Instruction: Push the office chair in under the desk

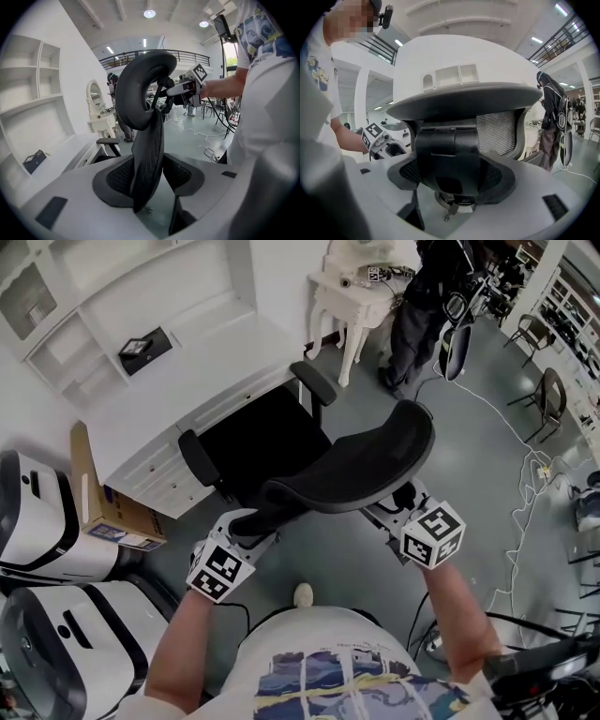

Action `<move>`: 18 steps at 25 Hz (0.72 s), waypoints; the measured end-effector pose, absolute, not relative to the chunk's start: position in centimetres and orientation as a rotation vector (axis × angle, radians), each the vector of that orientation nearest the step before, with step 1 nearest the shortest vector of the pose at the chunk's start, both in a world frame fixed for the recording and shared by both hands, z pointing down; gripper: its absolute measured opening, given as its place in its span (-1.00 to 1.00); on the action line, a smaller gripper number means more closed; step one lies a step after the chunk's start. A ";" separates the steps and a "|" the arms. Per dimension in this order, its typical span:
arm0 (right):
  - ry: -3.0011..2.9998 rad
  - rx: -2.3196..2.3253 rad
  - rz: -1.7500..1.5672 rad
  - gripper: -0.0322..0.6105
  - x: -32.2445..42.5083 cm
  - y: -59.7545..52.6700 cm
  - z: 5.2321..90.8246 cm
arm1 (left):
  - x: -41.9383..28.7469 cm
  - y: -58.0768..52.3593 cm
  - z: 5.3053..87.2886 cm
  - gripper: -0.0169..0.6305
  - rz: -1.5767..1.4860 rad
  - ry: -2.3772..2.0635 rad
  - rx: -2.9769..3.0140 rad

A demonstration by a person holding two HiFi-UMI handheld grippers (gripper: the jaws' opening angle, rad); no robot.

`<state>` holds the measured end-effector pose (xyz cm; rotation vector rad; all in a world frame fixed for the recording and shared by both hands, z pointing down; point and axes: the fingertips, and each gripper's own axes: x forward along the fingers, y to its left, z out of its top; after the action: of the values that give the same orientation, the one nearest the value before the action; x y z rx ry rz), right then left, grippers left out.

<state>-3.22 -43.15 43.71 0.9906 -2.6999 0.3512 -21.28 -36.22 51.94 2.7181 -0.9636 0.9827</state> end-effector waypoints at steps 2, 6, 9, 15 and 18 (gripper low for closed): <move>-2.701 1.000 0.349 0.12 -3.2 -43.2 43.8 | -21.2 -36.2 52.1 -0.32 0.978 -0.947 2.717; -2.707 1.000 0.337 0.12 -3.4 -43.4 44.0 | -21.5 -36.4 52.2 -0.32 0.978 -0.947 2.715; -2.711 0.983 0.335 0.12 -3.5 -43.4 44.2 | -21.7 -36.3 52.2 -0.32 0.981 -0.965 2.705; -2.718 0.986 0.333 0.12 -3.5 -43.2 44.0 | -21.7 -36.2 52.1 -0.30 0.989 -0.998 2.678; -2.720 0.983 0.337 0.12 -3.7 -43.1 44.1 | -21.8 -36.2 52.1 -0.28 1.001 -1.021 2.657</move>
<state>-3.65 -43.08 44.08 0.9830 -2.7203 0.3369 -21.80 -36.22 52.07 2.6566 -1.0213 1.0013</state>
